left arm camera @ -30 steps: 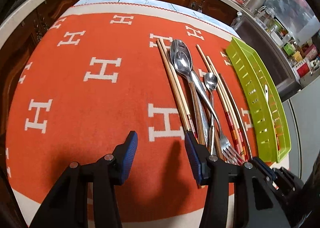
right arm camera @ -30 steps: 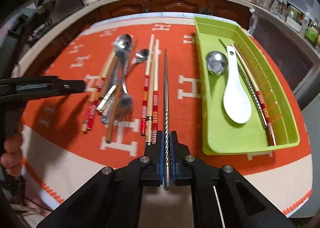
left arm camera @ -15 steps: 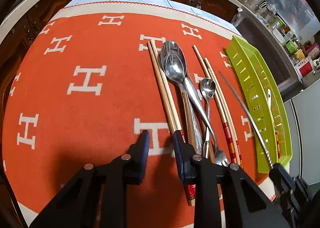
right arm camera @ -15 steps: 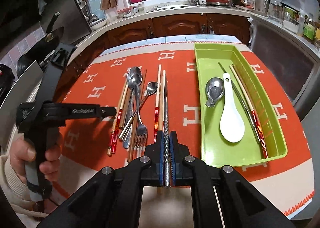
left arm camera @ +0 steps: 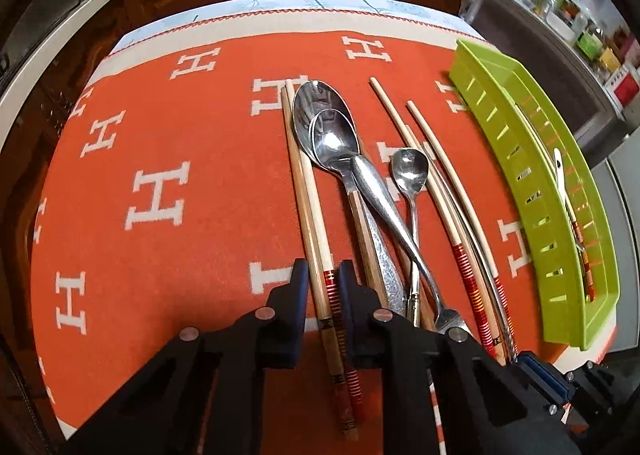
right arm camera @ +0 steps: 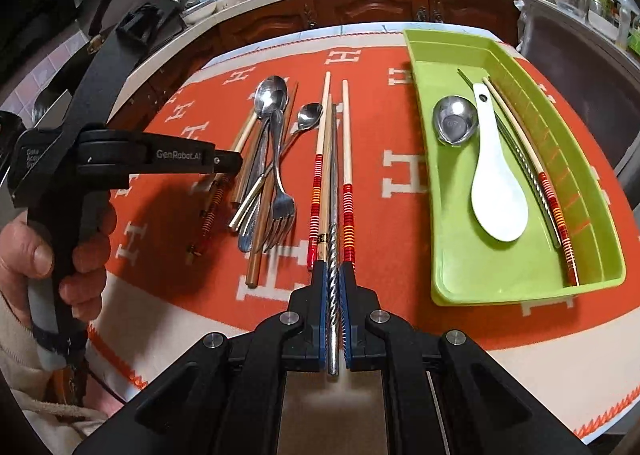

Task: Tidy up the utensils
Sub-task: 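Grasp a twisted metal chopstick with the right tool while the left tool grasps a wooden chopstick, then lift both held chopsticks and carry them toward the green tray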

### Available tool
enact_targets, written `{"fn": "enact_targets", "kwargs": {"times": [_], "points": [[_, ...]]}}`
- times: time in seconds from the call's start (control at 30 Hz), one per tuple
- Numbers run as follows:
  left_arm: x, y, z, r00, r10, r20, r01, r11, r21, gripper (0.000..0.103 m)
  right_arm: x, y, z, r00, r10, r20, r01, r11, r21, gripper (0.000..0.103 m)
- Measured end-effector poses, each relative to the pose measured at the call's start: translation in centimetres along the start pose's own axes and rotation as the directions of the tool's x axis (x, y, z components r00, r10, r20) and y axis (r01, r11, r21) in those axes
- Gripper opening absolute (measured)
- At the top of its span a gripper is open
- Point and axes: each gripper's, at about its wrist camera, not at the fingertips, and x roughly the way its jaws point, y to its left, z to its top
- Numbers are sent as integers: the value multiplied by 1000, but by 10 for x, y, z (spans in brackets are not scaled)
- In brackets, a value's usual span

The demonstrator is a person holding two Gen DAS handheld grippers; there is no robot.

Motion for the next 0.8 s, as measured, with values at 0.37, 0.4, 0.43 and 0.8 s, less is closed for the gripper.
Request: {"fn": "enact_targets", "kwargs": {"times": [0.37, 0.4, 0.43, 0.8], "points": [[-6, 36, -10, 992, -117, -41, 113, 989, -99, 10, 13, -2, 9, 997, 44, -67, -44, 999, -3, 6], [-6, 40, -11, 991, -127, -45, 121, 987, -110, 10, 15, -2, 11, 996, 47, -78, -47, 999, 0, 6], [-6, 44, -13, 990, -136, -48, 130, 984, -125, 10, 17, -2, 14, 994, 59, -93, -58, 998, 12, 7], [-4, 47, -13, 985, -160, -65, 151, 982, -116, 8, 36, 4, 38, 984, 91, -150, -81, 994, 73, 7]]}}
